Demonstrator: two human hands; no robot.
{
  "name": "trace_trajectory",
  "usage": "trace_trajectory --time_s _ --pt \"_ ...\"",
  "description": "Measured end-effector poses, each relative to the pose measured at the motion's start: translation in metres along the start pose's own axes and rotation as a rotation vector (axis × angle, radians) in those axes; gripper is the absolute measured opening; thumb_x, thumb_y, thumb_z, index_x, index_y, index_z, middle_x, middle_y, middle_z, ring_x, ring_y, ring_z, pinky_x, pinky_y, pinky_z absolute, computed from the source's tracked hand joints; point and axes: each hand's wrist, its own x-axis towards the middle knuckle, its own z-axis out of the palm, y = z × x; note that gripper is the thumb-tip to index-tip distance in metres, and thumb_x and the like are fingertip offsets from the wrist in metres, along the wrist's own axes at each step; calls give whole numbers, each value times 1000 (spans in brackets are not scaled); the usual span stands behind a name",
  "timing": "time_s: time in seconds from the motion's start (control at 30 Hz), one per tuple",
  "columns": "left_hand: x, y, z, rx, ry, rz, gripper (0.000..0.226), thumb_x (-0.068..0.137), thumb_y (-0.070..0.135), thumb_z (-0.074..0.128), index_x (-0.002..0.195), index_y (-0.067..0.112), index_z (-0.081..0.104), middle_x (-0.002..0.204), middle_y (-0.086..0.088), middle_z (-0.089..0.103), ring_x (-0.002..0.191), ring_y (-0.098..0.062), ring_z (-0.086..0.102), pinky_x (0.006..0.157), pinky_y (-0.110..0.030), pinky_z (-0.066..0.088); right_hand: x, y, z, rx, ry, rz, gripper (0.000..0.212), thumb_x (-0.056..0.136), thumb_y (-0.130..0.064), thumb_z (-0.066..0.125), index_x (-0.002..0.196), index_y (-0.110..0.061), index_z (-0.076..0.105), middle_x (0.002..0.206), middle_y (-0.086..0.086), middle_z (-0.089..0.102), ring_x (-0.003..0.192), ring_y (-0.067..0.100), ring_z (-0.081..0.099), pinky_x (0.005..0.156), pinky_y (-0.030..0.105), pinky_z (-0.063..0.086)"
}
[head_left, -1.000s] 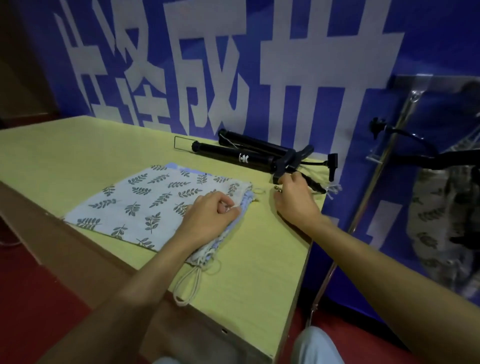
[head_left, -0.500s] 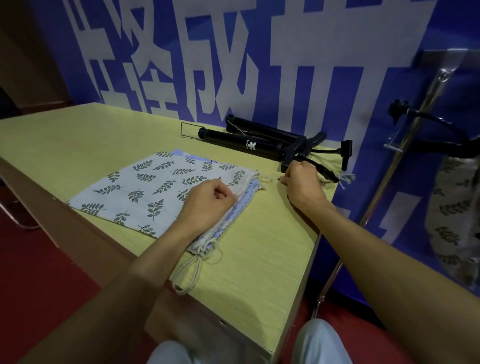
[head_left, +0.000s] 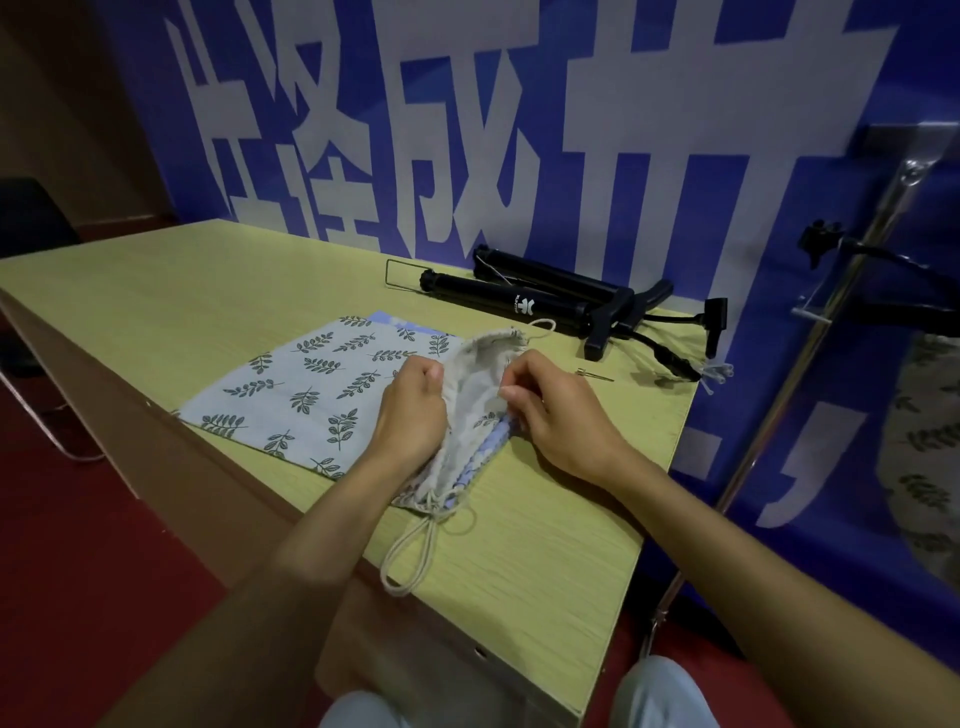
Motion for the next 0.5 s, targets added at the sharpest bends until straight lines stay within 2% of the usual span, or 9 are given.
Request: trace_trajectory --time_s 0.07,0.13,0.2,0.27,0.37,0.47,0.5 --pt "-1 0 -1 -72 30 -29 27 104 22 30 82 18 43 72 3 42 65 -12 39 57 -31 32 2 4 4 -30 -40 11 9 100 -15 47 97 -13 56 82 -3 60 75 13 58 69 33 52" --pt "1 0 -3 -169 22 -95 31 105 23 30 77 20 44 72 0 45 66 -15 42 60 -30 35 3 9 4 -30 -28 20 15 100 -16 47 100 -11 60 85 -2 62 77 14 59 71 34 53" --pt "3 5 -8 -290 -14 -168 34 104 24 31 77 18 50 79 -9 55 74 -25 53 70 -36 45 4 8 3 -22 -1 25 19 100 -15 46 103 -12 65 80 -10 59 72 7 57 66 26 50" --pt "4 13 -16 -322 -32 -195 34 104 25 32 80 16 56 86 -15 61 81 -28 57 75 -41 48 5 2 1 -33 -7 15 21 100 -16 46 109 -16 65 79 -15 57 70 2 55 61 13 43" --pt "9 43 -31 -382 -56 -136 32 104 25 34 85 13 57 83 -11 61 76 -24 57 71 -37 49 12 -15 -10 -15 -21 12 22 97 -20 54 118 -18 62 88 -12 61 75 -5 59 63 6 46" --pt "18 81 -45 -347 -76 -13 42 100 38 41 89 0 57 82 -14 58 76 -24 56 78 -45 52 23 -33 -31 72 100 17 18 86 -20 70 103 -15 67 82 -5 70 71 -4 65 63 9 48" --pt "19 95 -48 -299 -69 25 45 99 41 44 85 0 57 80 -12 56 75 -23 53 75 -42 50 25 -39 -40 95 137 24 16 82 -20 75 96 -15 69 80 -3 71 70 -3 65 64 10 49"
